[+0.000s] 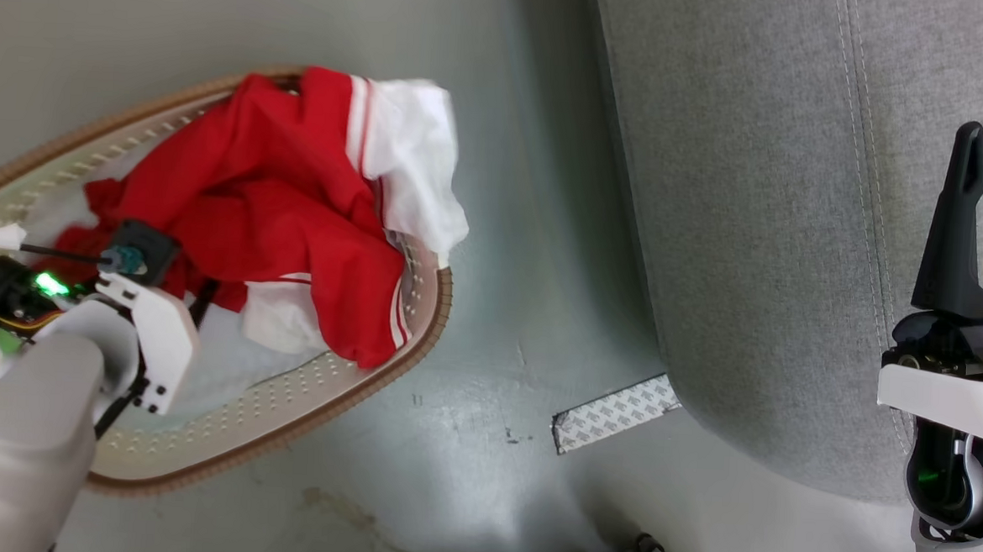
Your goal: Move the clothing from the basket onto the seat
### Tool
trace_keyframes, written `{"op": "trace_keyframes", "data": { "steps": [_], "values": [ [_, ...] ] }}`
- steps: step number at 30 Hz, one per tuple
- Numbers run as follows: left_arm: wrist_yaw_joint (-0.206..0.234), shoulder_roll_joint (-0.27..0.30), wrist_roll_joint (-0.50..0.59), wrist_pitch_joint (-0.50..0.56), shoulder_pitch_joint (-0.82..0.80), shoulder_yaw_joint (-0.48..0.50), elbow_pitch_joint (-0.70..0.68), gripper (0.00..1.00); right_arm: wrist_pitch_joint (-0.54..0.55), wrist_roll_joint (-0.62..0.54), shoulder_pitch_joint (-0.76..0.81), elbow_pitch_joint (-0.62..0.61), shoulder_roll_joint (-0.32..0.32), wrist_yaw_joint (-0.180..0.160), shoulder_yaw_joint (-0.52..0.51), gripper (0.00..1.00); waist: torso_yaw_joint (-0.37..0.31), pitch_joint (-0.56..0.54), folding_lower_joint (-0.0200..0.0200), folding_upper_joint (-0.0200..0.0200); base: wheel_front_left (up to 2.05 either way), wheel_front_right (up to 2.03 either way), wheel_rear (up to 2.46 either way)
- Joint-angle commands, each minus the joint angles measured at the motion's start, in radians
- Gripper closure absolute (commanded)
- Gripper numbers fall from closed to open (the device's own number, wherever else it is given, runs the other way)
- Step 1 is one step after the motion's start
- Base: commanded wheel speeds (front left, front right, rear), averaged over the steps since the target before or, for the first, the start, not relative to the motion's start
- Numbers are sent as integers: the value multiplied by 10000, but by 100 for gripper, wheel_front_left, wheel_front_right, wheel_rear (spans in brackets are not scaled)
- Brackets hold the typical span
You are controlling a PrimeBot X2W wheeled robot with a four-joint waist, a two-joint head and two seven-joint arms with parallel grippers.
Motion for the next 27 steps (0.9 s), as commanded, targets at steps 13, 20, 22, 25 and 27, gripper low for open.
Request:
{"op": "trace_keyframes", "data": {
  "steps": [13,20,22,25,27],
  "values": [
    [7,-336,-523,-410,-416,-949,753,100,7,-32,-112,205,19,-22,-51,0,-23,-303,-1,0,0,0,0],
    [7,-1015,-1043,-1131,20,-1272,833,100,7,-494,-4,432,13,-22,-153,0,380,-1557,-1,0,0,0,0],
    [7,-1281,-1191,-1344,210,-1359,795,100,7,-664,84,516,13,-22,-194,0,556,-2133,-1,0,0,0,0],
    [7,-1668,-1497,-1646,515,-1437,634,100,7,-994,288,710,10,-22,-218,0,852,-3090,-1,0,0,0,0],
    [7,-1910,-1675,-1749,767,-1474,459,100,7,-1210,409,864,10,-22,-215,0,1074,-3751,-1,0,0,0,0]
  ]
}}
